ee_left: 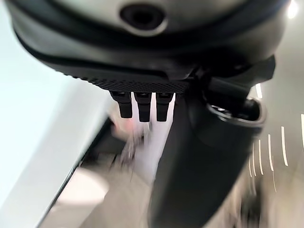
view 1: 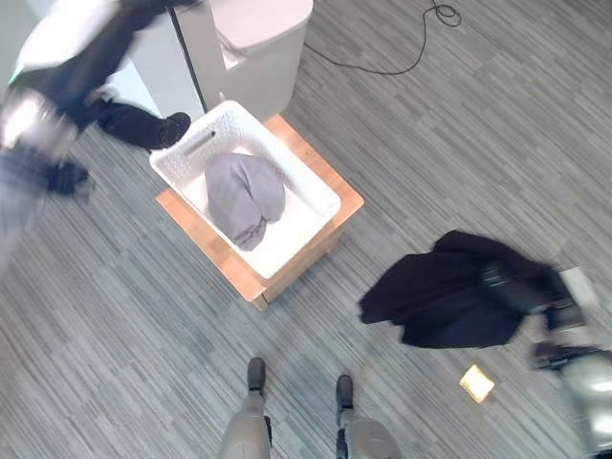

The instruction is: Pick up bed clothes into laundry basket.

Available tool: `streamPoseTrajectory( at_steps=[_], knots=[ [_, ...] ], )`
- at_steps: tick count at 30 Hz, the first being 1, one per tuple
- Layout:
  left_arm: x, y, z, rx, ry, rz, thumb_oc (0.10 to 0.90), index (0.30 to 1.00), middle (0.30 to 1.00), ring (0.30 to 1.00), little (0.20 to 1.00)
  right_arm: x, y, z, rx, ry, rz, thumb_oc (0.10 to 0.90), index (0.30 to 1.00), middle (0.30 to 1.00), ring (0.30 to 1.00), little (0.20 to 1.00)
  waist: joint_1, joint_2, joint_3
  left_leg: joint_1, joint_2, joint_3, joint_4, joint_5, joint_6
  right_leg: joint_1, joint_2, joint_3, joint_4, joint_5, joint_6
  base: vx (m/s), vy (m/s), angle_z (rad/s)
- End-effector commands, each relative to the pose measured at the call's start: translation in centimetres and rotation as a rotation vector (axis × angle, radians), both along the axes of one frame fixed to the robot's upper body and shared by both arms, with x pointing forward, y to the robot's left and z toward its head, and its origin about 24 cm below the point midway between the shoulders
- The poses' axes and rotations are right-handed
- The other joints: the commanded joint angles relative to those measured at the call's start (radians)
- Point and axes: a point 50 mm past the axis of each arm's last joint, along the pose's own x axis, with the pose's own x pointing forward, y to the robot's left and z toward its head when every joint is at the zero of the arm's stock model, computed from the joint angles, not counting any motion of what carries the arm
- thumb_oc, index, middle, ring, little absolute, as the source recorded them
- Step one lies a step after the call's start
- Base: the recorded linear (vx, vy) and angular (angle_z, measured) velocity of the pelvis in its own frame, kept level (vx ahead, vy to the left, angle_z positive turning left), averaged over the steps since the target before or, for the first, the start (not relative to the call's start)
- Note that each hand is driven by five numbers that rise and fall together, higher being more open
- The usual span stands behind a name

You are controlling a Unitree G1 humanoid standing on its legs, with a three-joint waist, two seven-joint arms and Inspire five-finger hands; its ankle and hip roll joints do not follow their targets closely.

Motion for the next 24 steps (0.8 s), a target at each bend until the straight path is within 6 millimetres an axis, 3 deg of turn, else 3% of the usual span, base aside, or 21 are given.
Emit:
streamPoseTrajectory(
  at_steps=[1, 3, 5, 6, 7, 9, 12, 18, 19, 24],
  knots=[
    [-2.0, 3.2, -3.6, -0.629, -0.206, -0.042, 0.800, 0.900, 0.900, 0.900, 0.900, 1.3, -2.2, 11.2, -0.335, -0.212, -0.048, 0.400, 0.300, 0.300, 0.300, 0.300, 0.008, -0.050, -0.131, 0.008, 0.023, -0.005, 0.007, -0.090, -0.030, -0.045, -0.075, -0.043, 0.070, -0.038, 0.083, -0.02, -0.039, 0.16],
    [-1.9, 2.5, -8.9, -0.842, -0.100, -0.041, 0.800, 0.900, 0.900, 0.900, 0.900, 2.1, -2.7, 13.6, -0.372, -0.207, -0.056, 0.400, 0.300, 0.300, 0.300, 0.300, 0.028, -0.071, -0.131, 0.001, 0.021, -0.010, 0.007, -0.086, -0.028, -0.049, -0.076, -0.045, 0.070, -0.030, 0.080, -0.03, -0.036, 0.11],
    [-3.2, 1.7, -14.1, -0.972, 0.058, -0.019, 0.800, 0.900, 0.900, 0.900, 0.900, 2.4, -2.5, 17.9, -0.495, -0.210, -0.051, 0.400, 0.300, 0.300, 0.300, 0.300, 0.052, -0.088, -0.129, 0.004, 0.019, -0.013, 0.012, -0.093, -0.025, -0.041, -0.078, -0.055, 0.072, -0.031, 0.078, 0.01, -0.016, 0.12],
    [-3.5, 1.4, -14.7, -0.980, 0.096, -0.025, 0.800, 0.900, 0.900, 0.900, 0.900, 2.4, -2.3, 19.2, -0.532, -0.210, -0.050, 0.400, 0.300, 0.300, 0.300, 0.300, 0.062, -0.095, -0.132, 0.006, 0.018, -0.016, 0.008, -0.099, -0.025, -0.037, -0.077, -0.057, 0.070, -0.035, 0.079, 0.00, 0.000, 0.00],
    [-3.9, 1.1, -17.0, -1.058, 0.164, -0.007, 0.800, 0.900, 0.900, 0.900, 0.900, 3.1, -1.4, 21.1, -0.606, -0.205, -0.027, 0.400, 0.300, 0.300, 0.300, 0.300, 0.069, -0.101, -0.135, 0.004, 0.018, -0.018, 0.009, -0.099, -0.024, -0.037, -0.078, -0.060, 0.071, -0.034, 0.079, 0.00, 0.000, 0.00],
    [-4.2, 0.8, -18.6, -1.019, 0.261, 0.017, 0.800, 0.900, 0.900, 0.900, 0.900, 3.1, -0.3, 24.0, -0.719, -0.197, -0.019, 0.400, 0.300, 0.300, 0.300, 0.300, 0.092, -0.116, -0.134, -0.002, 0.018, -0.024, 0.010, -0.098, -0.024, -0.034, -0.078, -0.069, 0.071, -0.032, 0.078, -0.02, 0.007, 0.10],
    [-4.6, -0.4, -20.5, -1.108, 0.348, -0.031, 0.800, 0.900, 0.900, 0.900, 0.900, 3.7, 1.2, 26.8, -0.815, -0.213, -0.019, 0.400, 0.300, 0.300, 0.300, 0.300, 0.110, -0.133, -0.139, -0.008, 0.017, -0.036, 0.011, -0.097, -0.022, -0.028, -0.079, -0.081, 0.068, -0.030, 0.078, 0.00, -0.001, 0.12],
    [-5.0, -2.6, -22.9, -1.155, 0.481, -0.084, 0.800, 0.900, 0.900, 0.900, 0.900, 4.9, 3.2, 30.1, -0.954, -0.201, -0.044, 0.400, 0.300, 0.300, 0.300, 0.300, 0.144, -0.181, -0.139, -0.027, 0.013, -0.063, 0.014, -0.092, -0.018, -0.029, -0.076, -0.099, 0.071, -0.025, 0.078, -0.02, -0.016, 0.20],
    [-5.3, -3.2, -23.6, -1.182, 0.508, -0.087, 0.800, 0.900, 0.900, 0.900, 0.900, 5.8, 4.1, 30.9, -0.982, -0.190, -0.031, 0.400, 0.300, 0.300, 0.300, 0.300, 0.143, -0.178, -0.139, -0.034, 0.011, -0.071, 0.015, -0.090, -0.016, -0.033, -0.077, -0.102, 0.077, -0.024, 0.078, -0.04, -0.006, 0.23],
    [-5.3, -3.7, -23.7, -1.220, 0.487, -0.101, 0.800, 0.900, 0.900, 0.900, 0.900, 6.7, 5.5, 32.0, -1.044, -0.181, -0.026, 0.400, 0.300, 0.300, 0.300, 0.300, 0.151, -0.171, -0.125, -0.052, 0.008, -0.089, 0.017, -0.086, -0.014, -0.042, -0.081, -0.114, 0.086, -0.021, 0.077, -0.03, -0.017, 0.09]
  ],
)
